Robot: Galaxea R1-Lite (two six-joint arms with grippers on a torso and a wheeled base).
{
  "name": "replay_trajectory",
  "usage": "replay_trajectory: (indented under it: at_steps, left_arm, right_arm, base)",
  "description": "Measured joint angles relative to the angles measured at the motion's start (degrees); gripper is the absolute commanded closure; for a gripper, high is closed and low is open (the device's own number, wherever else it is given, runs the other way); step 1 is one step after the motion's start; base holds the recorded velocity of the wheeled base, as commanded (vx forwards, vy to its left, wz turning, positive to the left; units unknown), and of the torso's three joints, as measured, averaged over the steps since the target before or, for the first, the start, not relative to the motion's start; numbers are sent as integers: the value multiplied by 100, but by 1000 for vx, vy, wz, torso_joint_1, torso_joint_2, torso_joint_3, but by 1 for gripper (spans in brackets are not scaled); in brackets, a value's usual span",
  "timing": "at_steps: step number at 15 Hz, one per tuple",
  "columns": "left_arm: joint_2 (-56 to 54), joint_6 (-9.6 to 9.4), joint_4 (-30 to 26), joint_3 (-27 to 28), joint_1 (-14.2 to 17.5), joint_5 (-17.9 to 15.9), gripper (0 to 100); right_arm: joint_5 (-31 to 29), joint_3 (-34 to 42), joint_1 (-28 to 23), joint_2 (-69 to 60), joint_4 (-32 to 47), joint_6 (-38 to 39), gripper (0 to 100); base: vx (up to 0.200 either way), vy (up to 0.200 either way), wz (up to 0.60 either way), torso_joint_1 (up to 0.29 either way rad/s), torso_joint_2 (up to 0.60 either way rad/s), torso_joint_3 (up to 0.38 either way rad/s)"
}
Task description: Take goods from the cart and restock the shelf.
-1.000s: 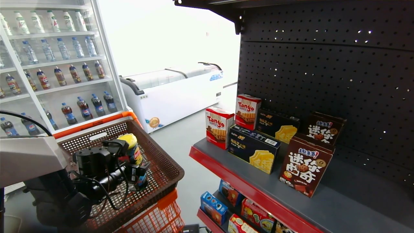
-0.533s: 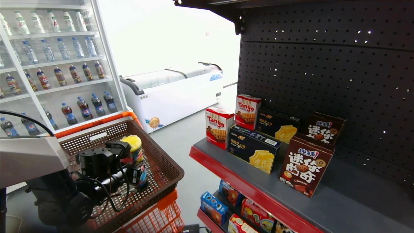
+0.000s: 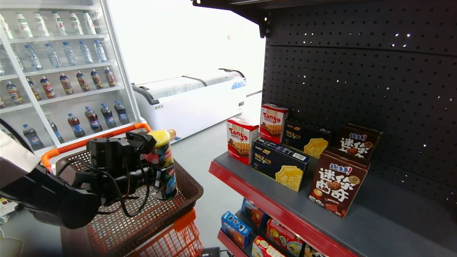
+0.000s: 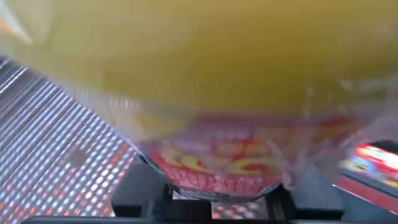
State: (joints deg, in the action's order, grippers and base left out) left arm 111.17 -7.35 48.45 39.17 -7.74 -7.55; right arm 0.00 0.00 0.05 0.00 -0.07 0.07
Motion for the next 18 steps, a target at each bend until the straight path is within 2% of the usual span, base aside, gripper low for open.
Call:
replay_trajectory:
  at_steps: [3,6,8,10,13,18]
  left_arm:
    - [-762,119,-756,215,-413,-378,100]
    - [-1497,134,-1063,204,-785,-569,100]
    - [-1875,278,-1142,210,-846,-761,100]
    - [-2305,497,-1723,195,-863,-1371,100]
    - [-2994,580,-2672,82,-844,-2217,100]
    - [-3532,563,-2721,-52,-857,-2592,100]
  right_arm:
    - [0,0,0,0,0,-2,0]
    - [0,0,-5,0,0,-5,0]
    - [0,0,0,0,0,-2,0]
    - [0,0,0,0,0,-2,0]
    - [0,0,-5,0,2,-2,0]
    - [0,0,0,0,0,-2,0]
  base:
    - [0,0,0,0,0,0]
    - [0,0,0,0,0,0]
    - [0,0,0,0,0,0]
    - [0,0,0,0,0,0]
    - [0,0,0,0,0,0]
    - [0,0,0,0,0,0]
